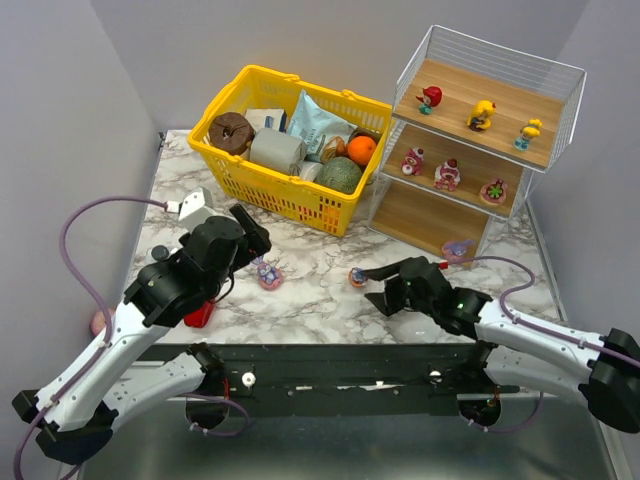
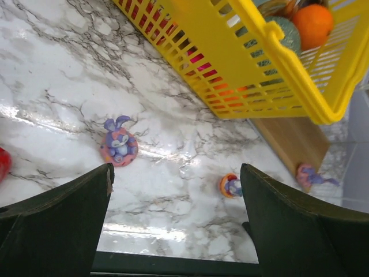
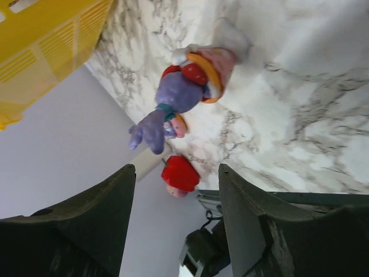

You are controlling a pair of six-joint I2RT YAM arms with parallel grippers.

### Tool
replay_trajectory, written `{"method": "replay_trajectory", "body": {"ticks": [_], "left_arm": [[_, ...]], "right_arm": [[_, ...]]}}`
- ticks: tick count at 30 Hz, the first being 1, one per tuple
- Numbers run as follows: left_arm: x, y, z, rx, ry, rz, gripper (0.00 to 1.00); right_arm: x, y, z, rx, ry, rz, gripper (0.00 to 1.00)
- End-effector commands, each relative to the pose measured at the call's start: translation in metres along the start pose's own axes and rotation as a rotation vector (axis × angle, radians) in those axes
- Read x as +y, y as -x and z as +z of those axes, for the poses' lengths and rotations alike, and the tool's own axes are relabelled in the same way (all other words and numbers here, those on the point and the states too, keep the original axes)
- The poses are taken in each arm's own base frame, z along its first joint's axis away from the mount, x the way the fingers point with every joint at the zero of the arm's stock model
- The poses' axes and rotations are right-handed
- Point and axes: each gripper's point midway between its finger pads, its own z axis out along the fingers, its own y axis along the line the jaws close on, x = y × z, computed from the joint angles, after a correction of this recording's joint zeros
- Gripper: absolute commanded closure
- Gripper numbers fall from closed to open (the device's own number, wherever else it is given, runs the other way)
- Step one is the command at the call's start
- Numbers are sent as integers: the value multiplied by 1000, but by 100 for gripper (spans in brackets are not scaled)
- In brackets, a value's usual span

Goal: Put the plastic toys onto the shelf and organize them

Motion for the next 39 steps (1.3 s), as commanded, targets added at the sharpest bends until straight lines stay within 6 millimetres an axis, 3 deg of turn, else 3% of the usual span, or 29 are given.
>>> {"method": "replay_trajectory", "body": {"ticks": [1,13,25,39], "left_arm": [[-6,-12,4,82,-54,243,1],[-16,-11,11,105,-101,303,1],[-5,-12,18,130,-74,305,1],[3,-3,22,130,-61,310,1]], "right_arm": [[52,-8,1,-4,177,205,33],[46,1,15,-36,184,299,47],[36,4,26,-64,144,336,53],[36,4,32,-83,125,364,82]]}}
